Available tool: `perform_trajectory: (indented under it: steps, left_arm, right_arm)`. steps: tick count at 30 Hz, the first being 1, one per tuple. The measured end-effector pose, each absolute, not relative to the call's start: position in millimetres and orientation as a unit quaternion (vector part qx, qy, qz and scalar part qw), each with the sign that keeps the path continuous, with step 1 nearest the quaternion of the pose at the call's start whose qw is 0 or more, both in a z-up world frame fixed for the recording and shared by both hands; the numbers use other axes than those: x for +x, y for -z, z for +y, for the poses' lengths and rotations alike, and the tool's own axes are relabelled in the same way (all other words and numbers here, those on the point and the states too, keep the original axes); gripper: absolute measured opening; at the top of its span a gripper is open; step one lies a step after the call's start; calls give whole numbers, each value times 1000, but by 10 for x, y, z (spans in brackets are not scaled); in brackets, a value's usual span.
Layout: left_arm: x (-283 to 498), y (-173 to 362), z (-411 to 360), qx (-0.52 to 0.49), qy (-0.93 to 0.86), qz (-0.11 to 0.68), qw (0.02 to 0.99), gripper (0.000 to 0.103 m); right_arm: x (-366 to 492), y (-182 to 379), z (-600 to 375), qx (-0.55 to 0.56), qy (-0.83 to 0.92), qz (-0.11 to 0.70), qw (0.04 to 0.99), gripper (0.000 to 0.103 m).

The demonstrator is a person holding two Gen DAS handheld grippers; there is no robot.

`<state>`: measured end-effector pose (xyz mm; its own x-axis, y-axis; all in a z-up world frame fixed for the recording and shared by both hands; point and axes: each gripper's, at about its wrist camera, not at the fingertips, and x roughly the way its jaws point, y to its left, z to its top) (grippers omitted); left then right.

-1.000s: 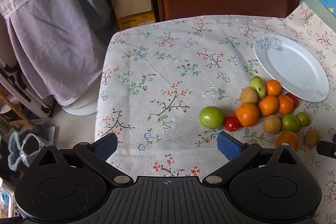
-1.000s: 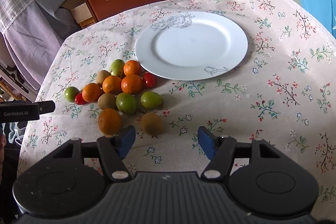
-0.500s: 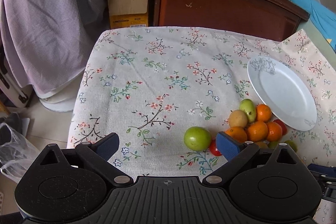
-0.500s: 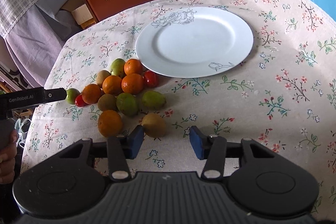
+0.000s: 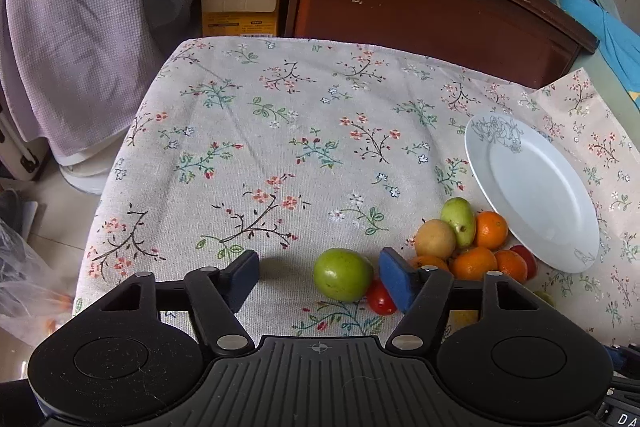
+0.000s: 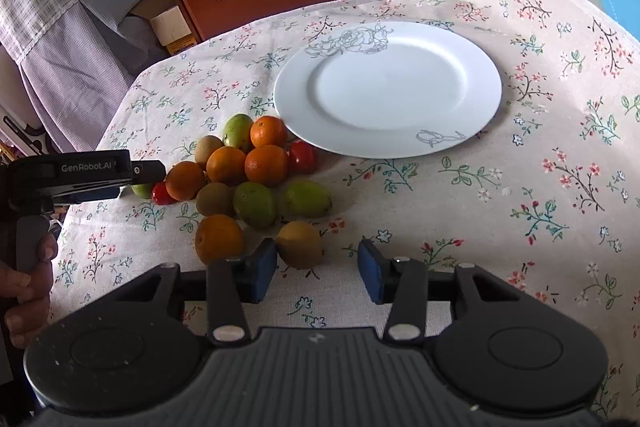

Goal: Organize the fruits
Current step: 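Grasp the green apple with the left gripper while the right gripper grasps a brown kiwi, then carry the green apple with the left gripper onto the plate while the right gripper carries the kiwi there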

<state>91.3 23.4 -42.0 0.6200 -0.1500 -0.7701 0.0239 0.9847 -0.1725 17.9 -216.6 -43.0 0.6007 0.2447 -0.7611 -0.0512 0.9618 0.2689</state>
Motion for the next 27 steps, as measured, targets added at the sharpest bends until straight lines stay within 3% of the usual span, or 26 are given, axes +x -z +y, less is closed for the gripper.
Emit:
perform_trajectory:
  steps: [2,10,19,22,27]
  left_arm:
    - [900,421,225,-73,53,431,898,50]
    - [858,403,223,-88,69,429,896,34]
    - [843,414,202,-88,77,428,896,34]
    - [833,408,187,-82,81,424,899,30]
    - [795,365,165,-75,85,419,901,30]
  right_arm:
    - [183,435,-2159,113,-89,440,886,37]
    - [194,451,-2110,111,-101,441,885,30]
    - [197,449,-2114,114,-100,442,884,30]
    - [198,453,-2119,120,-108,443,882,24]
    - [193,452,-2126,121,-103,441,883,24]
